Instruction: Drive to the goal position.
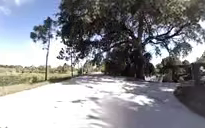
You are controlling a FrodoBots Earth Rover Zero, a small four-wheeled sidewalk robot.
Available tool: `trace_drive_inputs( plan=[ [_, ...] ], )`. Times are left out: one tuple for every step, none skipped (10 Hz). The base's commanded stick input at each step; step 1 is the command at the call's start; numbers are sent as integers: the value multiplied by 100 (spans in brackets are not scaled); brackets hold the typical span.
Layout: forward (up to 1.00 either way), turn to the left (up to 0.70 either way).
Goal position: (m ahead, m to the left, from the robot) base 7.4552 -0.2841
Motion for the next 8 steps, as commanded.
trace_drive_inputs(
  plan=[
    [85,0],
    [85,0],
    [85,0],
    [85,0],
    [85,0],
    [85,0],
    [85,0],
    [85,0]
  ],
)
